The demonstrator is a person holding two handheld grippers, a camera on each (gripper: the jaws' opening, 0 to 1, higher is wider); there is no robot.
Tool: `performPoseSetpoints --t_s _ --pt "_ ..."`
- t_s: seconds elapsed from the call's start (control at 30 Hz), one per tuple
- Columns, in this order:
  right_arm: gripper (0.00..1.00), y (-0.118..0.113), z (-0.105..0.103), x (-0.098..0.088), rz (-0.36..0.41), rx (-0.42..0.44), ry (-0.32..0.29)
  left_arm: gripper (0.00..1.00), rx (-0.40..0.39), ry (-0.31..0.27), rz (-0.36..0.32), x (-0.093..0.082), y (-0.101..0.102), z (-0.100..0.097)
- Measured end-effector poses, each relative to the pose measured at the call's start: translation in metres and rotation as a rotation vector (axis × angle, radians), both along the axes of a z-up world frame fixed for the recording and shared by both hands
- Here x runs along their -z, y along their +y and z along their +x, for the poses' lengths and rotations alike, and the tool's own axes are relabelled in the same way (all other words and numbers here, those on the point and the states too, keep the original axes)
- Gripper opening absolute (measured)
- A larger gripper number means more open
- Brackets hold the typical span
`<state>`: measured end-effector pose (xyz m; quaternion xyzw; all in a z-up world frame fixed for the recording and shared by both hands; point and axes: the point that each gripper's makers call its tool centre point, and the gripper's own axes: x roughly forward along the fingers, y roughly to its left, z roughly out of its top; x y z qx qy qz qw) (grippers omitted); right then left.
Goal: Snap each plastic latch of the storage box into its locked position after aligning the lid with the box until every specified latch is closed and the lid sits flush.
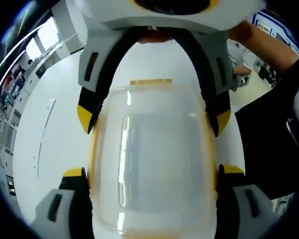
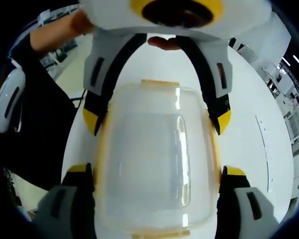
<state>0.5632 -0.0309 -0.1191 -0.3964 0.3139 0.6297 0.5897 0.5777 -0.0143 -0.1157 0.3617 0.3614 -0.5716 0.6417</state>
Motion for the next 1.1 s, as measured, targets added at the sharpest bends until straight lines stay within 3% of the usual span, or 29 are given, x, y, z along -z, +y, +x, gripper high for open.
performPoseSetpoints --t_s 0.27,0.37,0.57,0.73,0.8,1.0,1.1 --pt "1.0 0.002 0.006 -0.001 -0.001 0.014 -0.032 1.0 -0.009 -0.003 -0.066 0.004 -0.006 -0.021" --pt "1.0 0.002 -0.002 0.003 -0.019 0.016 -0.032 1.0 -0.013 0.001 -0.092 0.005 -0.009 -0.026" --pt "1.0 0.0 -0.01 0.006 0.004 0.019 -0.024 1.0 -0.008 0.003 -0.201 0.002 -0.014 -0.03" --pt "1.0 0.002 -0.012 0.003 0.096 0.022 -0.018 1.0 -0.009 -0.017 -0.376 -0.009 -0.014 -0.03" --pt "1.0 0.003 -0.014 0.0 0.158 0.017 -0.02 1.0 -0.031 -0.026 -0.41 -0.011 -0.011 -0.03" --pt "1.0 0.002 -0.022 -0.002 0.252 0.058 -0.037 1.0 -0.075 -0.054 -0.445 -0.013 -0.01 -0.028" --pt "1.0 0.004 -0.028 -0.007 0.29 0.079 -0.001 1.0 -0.088 -0.052 -0.446 -0.014 -0.009 -0.025"
